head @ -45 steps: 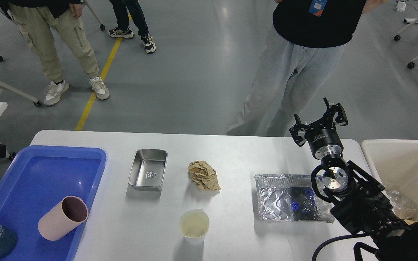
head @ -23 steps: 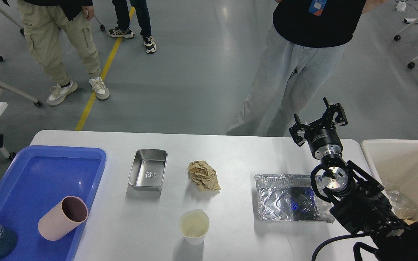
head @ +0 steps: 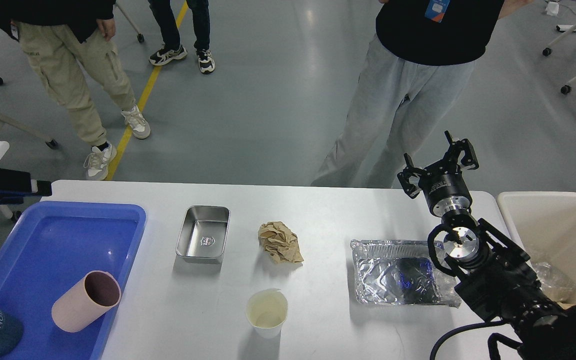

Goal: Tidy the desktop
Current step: 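Reach the left gripper to the steel tray rim and grasp it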

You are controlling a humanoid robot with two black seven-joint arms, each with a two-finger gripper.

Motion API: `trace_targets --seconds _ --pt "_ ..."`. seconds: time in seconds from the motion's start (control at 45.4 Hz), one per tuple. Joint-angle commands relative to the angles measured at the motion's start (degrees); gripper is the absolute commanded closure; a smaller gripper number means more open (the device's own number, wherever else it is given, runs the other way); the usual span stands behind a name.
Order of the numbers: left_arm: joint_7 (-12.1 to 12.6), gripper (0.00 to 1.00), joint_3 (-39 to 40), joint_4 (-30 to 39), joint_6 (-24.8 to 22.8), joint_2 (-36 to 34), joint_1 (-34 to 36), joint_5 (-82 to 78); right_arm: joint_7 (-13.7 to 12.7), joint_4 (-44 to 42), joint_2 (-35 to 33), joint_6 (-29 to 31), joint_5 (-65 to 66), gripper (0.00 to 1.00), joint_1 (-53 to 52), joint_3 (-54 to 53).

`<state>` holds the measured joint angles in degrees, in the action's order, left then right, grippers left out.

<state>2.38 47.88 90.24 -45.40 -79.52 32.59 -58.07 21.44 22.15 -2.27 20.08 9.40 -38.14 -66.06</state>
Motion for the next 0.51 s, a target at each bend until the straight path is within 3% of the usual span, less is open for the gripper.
trace_targets --seconds 0.0,0.264,0.485 --pt "0.3 0.37 -0.2 -4.6 0.1 8.3 0.2 -5.8 0.0 0.3 0.0 -0.4 0.0 0.00 0.2 0.1" --pt "0.3 0.37 -0.2 -17.6 1.3 24.5 0.9 -15.7 0.0 0.5 0.3 -0.7 0.0 0.00 0.1 0.1" --pt "0.2 0.38 -3.7 -31.6 3.0 39.4 5.8 -22.5 -0.1 1.9 0.2 -2.0 0.0 0.00 0.0 0.1"
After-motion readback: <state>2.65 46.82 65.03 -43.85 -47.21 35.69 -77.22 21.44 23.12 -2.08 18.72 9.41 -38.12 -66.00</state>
